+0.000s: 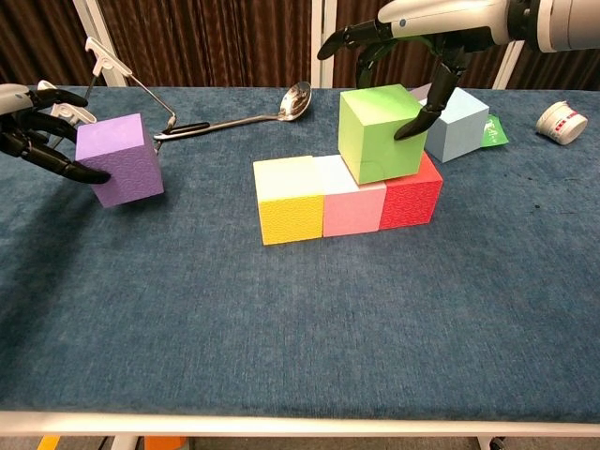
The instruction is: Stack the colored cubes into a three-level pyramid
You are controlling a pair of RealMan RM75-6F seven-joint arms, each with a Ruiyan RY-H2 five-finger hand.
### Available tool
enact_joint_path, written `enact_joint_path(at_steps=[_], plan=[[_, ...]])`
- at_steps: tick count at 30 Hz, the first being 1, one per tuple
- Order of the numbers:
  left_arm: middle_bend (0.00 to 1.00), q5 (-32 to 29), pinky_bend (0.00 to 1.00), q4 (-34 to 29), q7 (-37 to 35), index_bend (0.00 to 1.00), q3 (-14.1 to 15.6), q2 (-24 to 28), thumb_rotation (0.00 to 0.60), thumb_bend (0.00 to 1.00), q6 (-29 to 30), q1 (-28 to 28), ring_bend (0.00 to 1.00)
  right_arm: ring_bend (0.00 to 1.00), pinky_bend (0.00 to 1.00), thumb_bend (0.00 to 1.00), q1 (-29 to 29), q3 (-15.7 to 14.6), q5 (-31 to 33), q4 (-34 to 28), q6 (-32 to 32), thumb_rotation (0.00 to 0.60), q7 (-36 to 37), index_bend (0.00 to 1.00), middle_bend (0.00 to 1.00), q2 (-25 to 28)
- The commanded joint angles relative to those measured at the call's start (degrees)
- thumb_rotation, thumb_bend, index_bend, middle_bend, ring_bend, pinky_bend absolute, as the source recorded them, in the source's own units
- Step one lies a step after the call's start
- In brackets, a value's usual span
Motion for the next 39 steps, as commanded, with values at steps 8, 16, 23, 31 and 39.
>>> enact_joint_path(at_steps=[8, 16, 23, 31, 39], plan=[[0.5, 0.4, 0.11, -0.6, -0.5, 0.1, 0.1, 0.6, 0.6, 0.15, 0.1, 0.4, 0.11, 0.0, 0.0, 0.17, -0.8, 0.4, 3.3, -2.2, -1.0, 0.6, -3.9, 0.0, 0.44, 0.3], [0.5, 0.5, 0.11, -0.8, -1.0, 0.1, 0.2, 0.9, 0.6, 0.15, 0.0, 0.6, 0.11, 0.0, 0.0, 0.17, -0.8, 1.0, 4.8, -2.6, -1.5, 0.6, -5.5, 0.0, 0.44, -0.1], [0.5, 0.5, 0.11, -0.7, -1.2, 0.1, 0.3, 1.0, 0.6, 0.15, -0.3, 0.7, 0.11, 0.0, 0.0, 0.16, -0.9, 1.3, 6.0, -2.9, -1.7, 0.6, -6.8, 0.0, 0.44, -0.3], [0.5, 0.9, 0.11, -0.8, -1.5, 0.1, 0.6, 1.1, 0.6, 0.15, -0.3, 0.9, 0.11, 0.0, 0.0, 0.16, -1.1, 1.6, 7.5, -3.2, -1.9, 0.6, -8.6, 0.0, 0.43, -0.6], [0.5, 0.8, 0.11, -0.7, -1.5, 0.1, 0.8, 1.1, 0.6, 0.15, -0.5, 1.0, 0.11, 0.0, 0.0, 0.16, -1.1, 2.0, 8.3, -3.0, -2.0, 0.6, -9.2, 0.0, 0.43, -0.9]])
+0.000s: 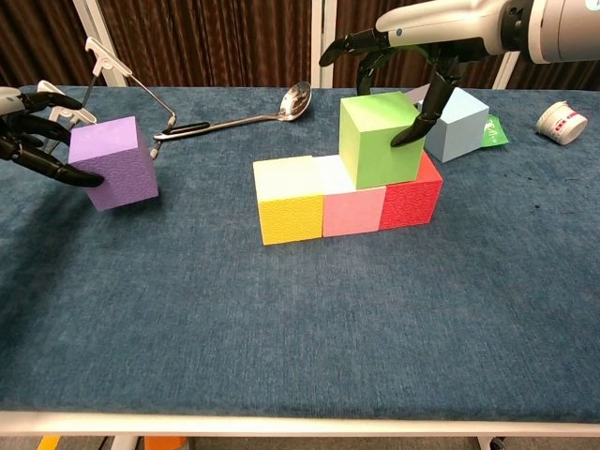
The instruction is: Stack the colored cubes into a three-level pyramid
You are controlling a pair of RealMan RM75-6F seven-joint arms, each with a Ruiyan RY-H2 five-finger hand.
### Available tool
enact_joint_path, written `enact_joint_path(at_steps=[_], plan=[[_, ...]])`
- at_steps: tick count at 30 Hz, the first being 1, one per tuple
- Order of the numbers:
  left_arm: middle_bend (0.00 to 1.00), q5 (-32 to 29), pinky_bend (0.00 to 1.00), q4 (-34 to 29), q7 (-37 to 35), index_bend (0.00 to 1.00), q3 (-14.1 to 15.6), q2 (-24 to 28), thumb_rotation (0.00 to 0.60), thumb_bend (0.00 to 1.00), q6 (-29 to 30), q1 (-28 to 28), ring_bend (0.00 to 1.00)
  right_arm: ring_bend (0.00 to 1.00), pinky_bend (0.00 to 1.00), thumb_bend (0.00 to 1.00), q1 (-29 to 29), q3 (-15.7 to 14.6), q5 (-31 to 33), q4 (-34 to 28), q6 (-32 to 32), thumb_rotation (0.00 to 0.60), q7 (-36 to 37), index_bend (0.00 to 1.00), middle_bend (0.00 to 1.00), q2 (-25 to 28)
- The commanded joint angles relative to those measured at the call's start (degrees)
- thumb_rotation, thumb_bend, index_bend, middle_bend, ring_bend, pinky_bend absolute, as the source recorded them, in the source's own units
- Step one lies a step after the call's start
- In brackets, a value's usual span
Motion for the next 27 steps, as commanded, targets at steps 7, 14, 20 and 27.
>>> enact_joint_path(at_steps=[7, 14, 20, 27], plan=[[0.5, 0.0, 0.11, 0.0, -0.1, 0.1, 0.0, 0.0, 0.6, 0.15, 0.0, 0.0, 0.11, 0.0, 0.0, 0.14, 0.0, 0.0, 0.2, 0.0, -0.7, 0.6, -0.1, 0.0, 0.42, 0.1], [0.5, 0.2, 0.11, -0.2, -0.2, 0.1, -0.2, 0.1, 0.6, 0.15, 0.1, 0.1, 0.11, 0.0, 0.0, 0.09, 0.2, -0.1, 0.1, -0.5, -1.6, 0.6, 0.1, 0.0, 0.24, 0.6], [0.5, 0.3, 0.11, -0.7, -0.3, 0.1, -0.4, 0.4, 0.6, 0.15, 0.5, 0.1, 0.11, 0.0, 0.0, 0.05, 0.4, 0.0, 0.2, -0.8, -2.3, 0.6, 0.2, 0.0, 0.04, 1.2], [0.5, 0.9, 0.11, -2.6, 0.2, 0.1, -0.8, 1.5, 0.6, 0.15, 1.8, 0.3, 0.11, 0.0, 0.0, 0.03, -0.1, 1.0, -1.0, -2.5, -0.7, 0.6, 2.3, 0.0, 0.0, 2.7]])
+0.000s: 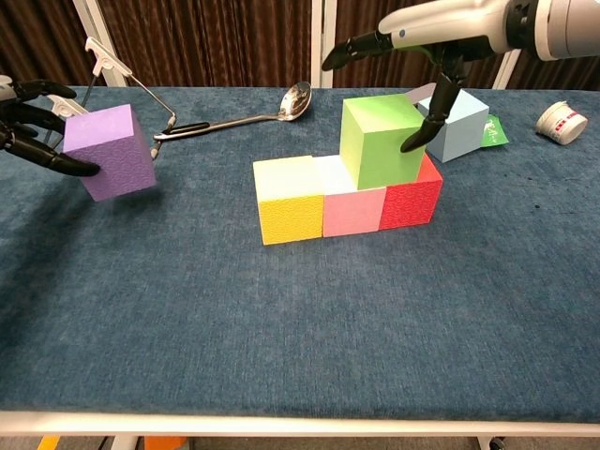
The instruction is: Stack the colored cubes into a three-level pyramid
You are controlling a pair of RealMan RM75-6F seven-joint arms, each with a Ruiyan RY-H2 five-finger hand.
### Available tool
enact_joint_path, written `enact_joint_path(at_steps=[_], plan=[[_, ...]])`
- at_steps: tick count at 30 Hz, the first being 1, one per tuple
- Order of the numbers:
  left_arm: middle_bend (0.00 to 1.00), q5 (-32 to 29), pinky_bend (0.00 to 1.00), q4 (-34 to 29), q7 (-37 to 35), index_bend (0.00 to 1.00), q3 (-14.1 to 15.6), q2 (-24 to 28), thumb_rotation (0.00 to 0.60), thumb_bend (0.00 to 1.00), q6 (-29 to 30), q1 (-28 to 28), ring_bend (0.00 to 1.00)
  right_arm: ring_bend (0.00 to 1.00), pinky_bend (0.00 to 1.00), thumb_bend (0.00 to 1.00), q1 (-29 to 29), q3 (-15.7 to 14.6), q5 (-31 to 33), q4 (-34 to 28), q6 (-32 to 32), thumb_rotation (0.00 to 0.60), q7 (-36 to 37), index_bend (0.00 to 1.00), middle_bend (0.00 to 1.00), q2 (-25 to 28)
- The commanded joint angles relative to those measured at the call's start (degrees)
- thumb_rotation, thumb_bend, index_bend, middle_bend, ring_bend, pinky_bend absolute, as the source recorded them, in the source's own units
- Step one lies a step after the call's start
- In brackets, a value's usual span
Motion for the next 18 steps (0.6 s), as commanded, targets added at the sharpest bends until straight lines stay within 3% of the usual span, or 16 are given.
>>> enact_joint_path(at_steps=[1, 12, 18], plan=[[0.5, 0.3, 0.11, -1.5, 0.7, 0.1, -0.3, 0.8, 0.6, 0.15, 0.8, 0.0, 0.11, 0.0, 0.0, 0.03, -0.5, 0.8, -0.9, -1.3, 1.4, 0.6, 1.8, 0.0, 0.0, 1.3], [0.51, 1.5, 0.11, -11.4, 5.9, 0.1, -0.6, 2.5, 0.6, 0.15, 5.2, -0.9, 0.11, 0.0, 0.0, 0.0, -5.9, 4.2, -1.0, -4.6, 11.2, 0.6, 9.0, 0.0, 0.0, 7.7], [0.51, 2.9, 0.11, -15.2, 9.3, 0.1, -0.4, 1.1, 0.6, 0.15, 7.4, -2.6, 0.12, 0.0, 0.0, 0.0, -10.5, 6.5, 1.7, -4.9, 19.6, 0.6, 8.2, 0.0, 0.0, 9.3]])
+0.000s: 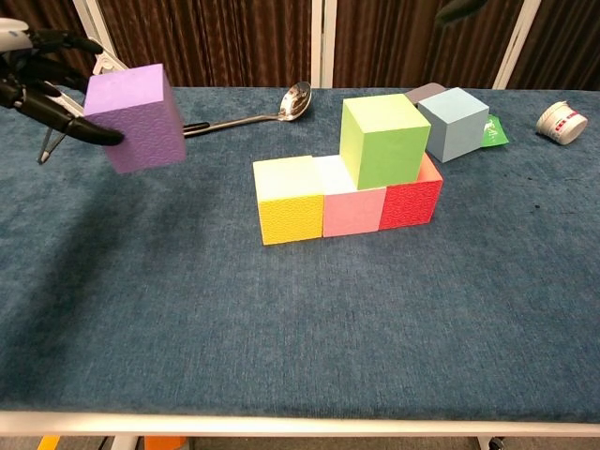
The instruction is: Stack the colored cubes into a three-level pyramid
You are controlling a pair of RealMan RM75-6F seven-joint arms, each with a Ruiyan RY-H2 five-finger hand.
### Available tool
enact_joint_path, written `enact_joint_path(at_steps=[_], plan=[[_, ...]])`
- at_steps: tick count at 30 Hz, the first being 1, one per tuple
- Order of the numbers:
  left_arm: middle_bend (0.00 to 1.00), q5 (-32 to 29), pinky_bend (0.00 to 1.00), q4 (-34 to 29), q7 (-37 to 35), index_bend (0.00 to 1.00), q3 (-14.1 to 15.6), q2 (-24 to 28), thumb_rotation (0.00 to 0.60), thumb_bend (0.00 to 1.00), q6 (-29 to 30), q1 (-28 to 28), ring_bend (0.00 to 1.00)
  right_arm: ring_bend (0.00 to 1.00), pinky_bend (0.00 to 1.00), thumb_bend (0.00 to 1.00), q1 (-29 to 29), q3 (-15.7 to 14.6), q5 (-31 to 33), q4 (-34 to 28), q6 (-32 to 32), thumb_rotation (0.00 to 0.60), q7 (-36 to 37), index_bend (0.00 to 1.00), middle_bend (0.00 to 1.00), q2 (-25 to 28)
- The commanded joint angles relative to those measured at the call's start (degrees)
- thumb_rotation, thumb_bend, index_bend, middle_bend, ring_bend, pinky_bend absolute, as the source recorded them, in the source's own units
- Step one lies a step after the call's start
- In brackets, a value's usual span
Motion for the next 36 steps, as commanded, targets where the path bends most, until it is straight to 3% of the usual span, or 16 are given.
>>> enact_joint_path(at_steps=[1, 14, 28, 36], plan=[[0.51, 0.7, 0.11, -1.7, 2.2, 0.1, 0.1, -1.5, 0.6, 0.15, 1.5, -1.4, 0.12, 0.0, 0.0, 0.0, -3.4, 1.8, 2.4, -0.3, 5.0, 0.6, -0.7, 0.0, 0.0, 1.1], [0.52, -1.2, 0.11, 0.5, 6.6, 0.1, -0.2, -10.6, 0.6, 0.15, 2.4, -6.5, 0.12, 0.0, 0.0, 0.0, -7.0, 2.5, 5.3, 0.5, 7.5, 0.6, -0.9, 0.0, 0.0, 0.7], [0.55, -5.9, 0.11, 2.1, 14.8, 0.1, -3.9, -17.4, 0.6, 0.15, 10.8, -10.0, 0.15, 0.0, 0.0, 0.0, -6.9, 2.9, 4.2, 2.0, 5.9, 0.6, -0.2, 0.0, 0.0, -0.7], [0.55, -8.0, 0.11, 2.8, 16.9, 0.1, -5.5, -20.5, 0.6, 0.15, 12.5, -11.4, 0.15, 0.0, 0.0, 0.0, -6.8, 2.4, 1.7, 2.5, 5.9, 0.6, 0.6, 0.0, 0.0, -1.9]])
